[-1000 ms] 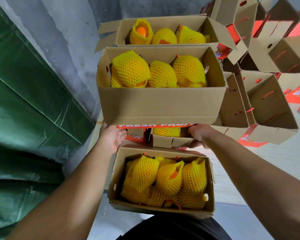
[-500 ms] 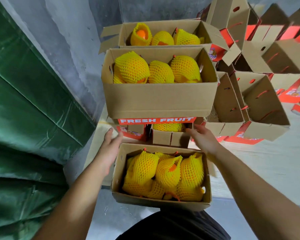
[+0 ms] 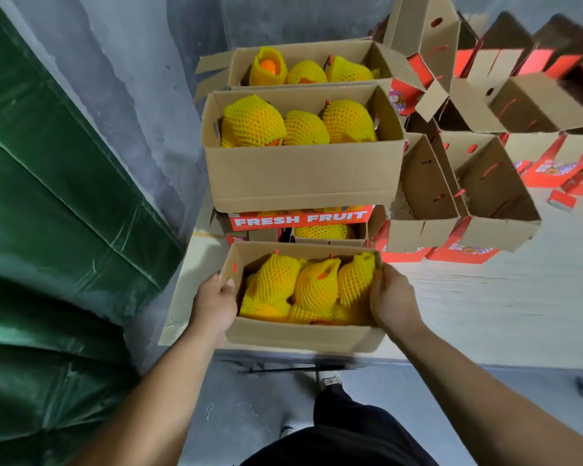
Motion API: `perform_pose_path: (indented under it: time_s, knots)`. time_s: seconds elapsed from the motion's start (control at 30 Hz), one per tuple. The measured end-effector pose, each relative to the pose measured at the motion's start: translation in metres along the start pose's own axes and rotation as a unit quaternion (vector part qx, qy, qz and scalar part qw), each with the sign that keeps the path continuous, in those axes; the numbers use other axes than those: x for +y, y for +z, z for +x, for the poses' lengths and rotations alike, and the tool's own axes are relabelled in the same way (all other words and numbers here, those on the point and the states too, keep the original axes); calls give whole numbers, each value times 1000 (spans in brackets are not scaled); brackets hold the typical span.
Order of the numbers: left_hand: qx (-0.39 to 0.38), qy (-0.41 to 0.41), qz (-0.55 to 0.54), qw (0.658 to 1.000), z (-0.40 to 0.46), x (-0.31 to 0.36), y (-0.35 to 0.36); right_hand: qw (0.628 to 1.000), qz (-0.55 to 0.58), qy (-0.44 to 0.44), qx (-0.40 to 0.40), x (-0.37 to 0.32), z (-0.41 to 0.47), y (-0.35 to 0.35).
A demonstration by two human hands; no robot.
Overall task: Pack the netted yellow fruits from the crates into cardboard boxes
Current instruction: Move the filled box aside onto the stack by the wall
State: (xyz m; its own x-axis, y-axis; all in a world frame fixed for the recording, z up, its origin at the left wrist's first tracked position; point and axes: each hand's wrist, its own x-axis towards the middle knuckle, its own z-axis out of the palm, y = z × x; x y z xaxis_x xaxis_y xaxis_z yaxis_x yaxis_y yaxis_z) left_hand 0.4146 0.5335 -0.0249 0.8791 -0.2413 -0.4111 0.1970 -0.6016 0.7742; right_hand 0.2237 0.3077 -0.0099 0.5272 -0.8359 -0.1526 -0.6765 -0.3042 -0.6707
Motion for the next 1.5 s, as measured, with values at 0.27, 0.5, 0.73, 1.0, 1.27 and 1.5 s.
perform_pose_path:
  time_s: [0.27, 0.5, 0.73, 1.0, 1.27, 1.5]
  knots:
    - [44, -8, 44, 998, 29, 16, 6, 1000, -17, 16, -3, -13, 23, 9]
    - [71, 21, 157, 985, 7, 23, 1, 998, 41, 23, -46, -16, 15, -1]
    - [127, 235, 86, 960, -82, 64, 51, 963, 257, 73, -18, -11, -8, -22]
    - [-109, 333, -22, 936, -110, 151, 162, 962, 271, -28, 12, 9, 18, -92]
    - [-168, 291, -30, 941, -113, 212, 312, 992, 97, -75, -13, 117, 133, -196]
    - [-127, 230, -55, 963, -131, 263, 406, 986, -52, -124, -98, 196, 193, -257]
